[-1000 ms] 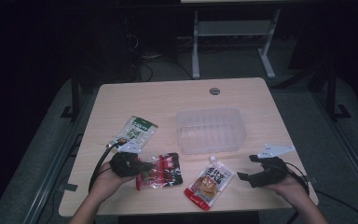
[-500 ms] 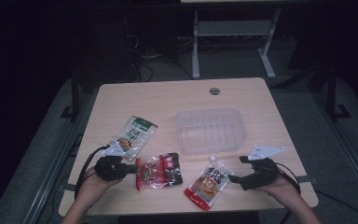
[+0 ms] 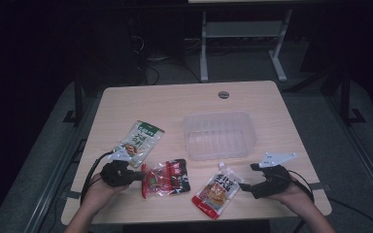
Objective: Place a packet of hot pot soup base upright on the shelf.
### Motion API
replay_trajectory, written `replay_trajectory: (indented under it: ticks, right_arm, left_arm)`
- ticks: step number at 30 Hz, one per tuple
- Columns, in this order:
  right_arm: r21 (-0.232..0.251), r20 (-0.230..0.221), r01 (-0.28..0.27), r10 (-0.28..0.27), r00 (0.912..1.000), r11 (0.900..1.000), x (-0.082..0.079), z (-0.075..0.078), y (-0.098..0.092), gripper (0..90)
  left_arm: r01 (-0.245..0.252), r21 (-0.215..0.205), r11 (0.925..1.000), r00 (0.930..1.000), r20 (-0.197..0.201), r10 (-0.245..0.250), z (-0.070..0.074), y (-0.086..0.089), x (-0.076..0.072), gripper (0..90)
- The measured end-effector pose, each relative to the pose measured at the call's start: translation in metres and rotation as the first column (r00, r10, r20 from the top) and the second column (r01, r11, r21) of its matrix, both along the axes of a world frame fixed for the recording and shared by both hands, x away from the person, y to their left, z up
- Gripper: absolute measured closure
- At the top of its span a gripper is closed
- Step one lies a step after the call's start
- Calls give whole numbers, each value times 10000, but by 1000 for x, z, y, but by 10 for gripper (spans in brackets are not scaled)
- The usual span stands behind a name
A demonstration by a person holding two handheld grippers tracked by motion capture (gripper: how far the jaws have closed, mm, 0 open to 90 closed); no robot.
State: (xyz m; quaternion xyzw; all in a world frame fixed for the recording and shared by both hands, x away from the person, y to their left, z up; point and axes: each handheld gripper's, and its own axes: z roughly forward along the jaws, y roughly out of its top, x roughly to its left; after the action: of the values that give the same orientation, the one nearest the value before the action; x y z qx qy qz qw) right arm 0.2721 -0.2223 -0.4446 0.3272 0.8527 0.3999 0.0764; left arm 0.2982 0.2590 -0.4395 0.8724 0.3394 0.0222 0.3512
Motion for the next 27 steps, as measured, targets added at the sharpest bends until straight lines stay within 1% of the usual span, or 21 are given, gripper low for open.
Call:
replay_trajectory:
  ticks: [4,10,14,18,20,22,25,27]
  right_arm:
    - [-3,-35,27,-27,10000,10000,0,0,0,135]
    - [3,-17,22,-22,10000,10000,-1,1,1,136]
    - [53,106,-122,121,9999,9999,-1,3,4,136]
    - [352,47,-307,306,9995,9989,0,7,14,135]
    - [464,94,-433,429,9990,9980,1,9,21,135]
    - [624,18,-552,552,9985,9965,4,10,29,135]
    - [769,-24,-837,842,9964,9935,7,11,44,135]
    - [1026,-179,-1053,1077,9940,9891,8,12,55,137]
  left_arm:
    - [28,213,9998,10000,-94,-26,-3,1,1,894]
    - [-157,183,9997,9996,-223,161,-8,3,3,894]
    - [-235,291,9993,9992,-330,245,-11,1,4,894]
    - [-205,382,9991,9989,-404,221,-12,1,5,894]
    - [-112,554,9984,9992,-365,132,-13,0,5,894]
    - [-96,767,9970,9994,-333,121,-14,-1,5,895]
    - [-98,739,9972,9992,-381,126,-13,0,6,895]
    - [-110,723,9973,9990,-423,140,-13,0,6,895]
